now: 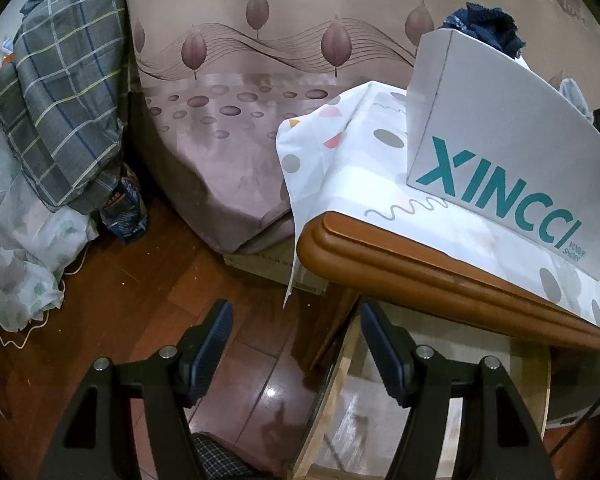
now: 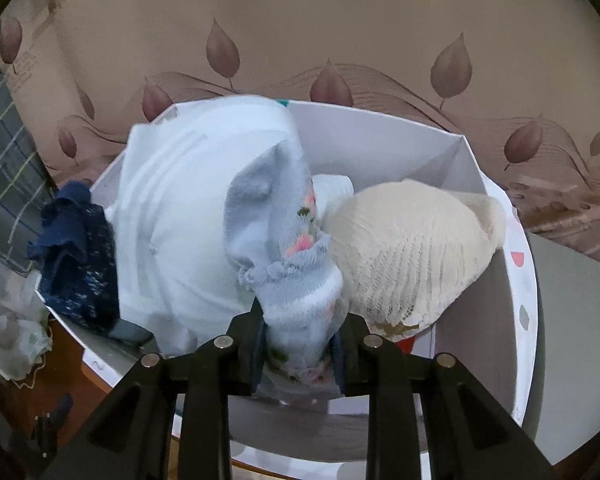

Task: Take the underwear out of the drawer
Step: 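Lower the sock into the white box and open the right gripper, then withdraw the right tool from the box back over the empty drawer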

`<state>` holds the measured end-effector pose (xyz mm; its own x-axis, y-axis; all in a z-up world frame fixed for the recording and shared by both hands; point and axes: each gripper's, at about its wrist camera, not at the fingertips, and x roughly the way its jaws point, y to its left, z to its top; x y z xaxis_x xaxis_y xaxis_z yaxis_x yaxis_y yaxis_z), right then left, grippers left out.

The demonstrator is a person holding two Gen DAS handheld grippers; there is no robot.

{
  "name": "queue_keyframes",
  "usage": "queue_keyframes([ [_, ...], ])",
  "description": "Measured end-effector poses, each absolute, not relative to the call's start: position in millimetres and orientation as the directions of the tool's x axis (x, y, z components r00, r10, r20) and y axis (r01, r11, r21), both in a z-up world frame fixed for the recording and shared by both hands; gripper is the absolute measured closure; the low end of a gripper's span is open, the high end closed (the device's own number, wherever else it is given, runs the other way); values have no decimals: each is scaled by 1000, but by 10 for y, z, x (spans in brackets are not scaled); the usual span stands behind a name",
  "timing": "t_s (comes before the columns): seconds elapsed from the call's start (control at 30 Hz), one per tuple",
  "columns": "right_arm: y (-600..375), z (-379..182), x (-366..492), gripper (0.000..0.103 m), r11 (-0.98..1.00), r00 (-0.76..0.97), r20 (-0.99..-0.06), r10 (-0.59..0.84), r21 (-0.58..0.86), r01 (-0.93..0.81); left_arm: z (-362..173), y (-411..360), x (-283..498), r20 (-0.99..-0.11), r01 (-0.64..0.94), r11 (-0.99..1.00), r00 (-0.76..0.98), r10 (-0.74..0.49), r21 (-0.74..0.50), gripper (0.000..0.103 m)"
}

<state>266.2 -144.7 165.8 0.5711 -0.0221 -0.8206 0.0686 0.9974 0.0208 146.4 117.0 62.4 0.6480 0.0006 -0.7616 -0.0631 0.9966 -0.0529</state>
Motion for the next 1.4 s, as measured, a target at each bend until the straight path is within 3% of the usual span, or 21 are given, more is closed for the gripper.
queue_keyframes([
  [0.2, -1408, 1638, 2659, 71, 997, 572, -820, -22, 22, 70, 628, 1142, 1462, -760, -59, 997, 649, 0, -50, 35],
  [0.3, -1392, 1661, 2645, 62, 997, 583, -812, -15, 36, 75, 633, 1131, 1476, -759, -58, 997, 651, 0, -49, 35],
  [0.37, -1355, 1671, 2622, 45, 997, 586, -810, -15, 34, 72, 627, 1123, 1477, -761, -56, 997, 648, 0, -48, 35],
  [0.47, -1303, 1703, 2575, 35, 995, 599, -799, -54, 7, 99, 625, 1109, 1480, -764, -52, 998, 646, -1, -46, 35],
  [0.67, -1384, 1717, 2513, 24, 990, 598, -800, -57, 32, 137, 616, 1077, 1483, -764, -44, 998, 645, -2, -39, 35],
  [1.03, -1410, 1838, 2257, 22, 990, 621, -784, -30, 64, 128, 578, 961, 1488, -764, -19, 1000, 645, 6, -8, 35],
  [1.1, -1414, 1878, 2175, 20, 990, 631, -775, -19, 74, 121, 573, 937, 1468, -763, -13, 1000, 647, 6, -3, 35],
  [1.17, -1429, 1906, 2083, 12, 990, 644, -765, -21, 74, 121, 555, 908, 1463, -763, -6, 1000, 646, 9, 7, 35],
  [1.4, -1410, 1904, 1642, 11, 996, 673, -740, -2, 60, 69, 481, 839, 1446, -774, 13, 1000, 633, 12, 27, 35],
])
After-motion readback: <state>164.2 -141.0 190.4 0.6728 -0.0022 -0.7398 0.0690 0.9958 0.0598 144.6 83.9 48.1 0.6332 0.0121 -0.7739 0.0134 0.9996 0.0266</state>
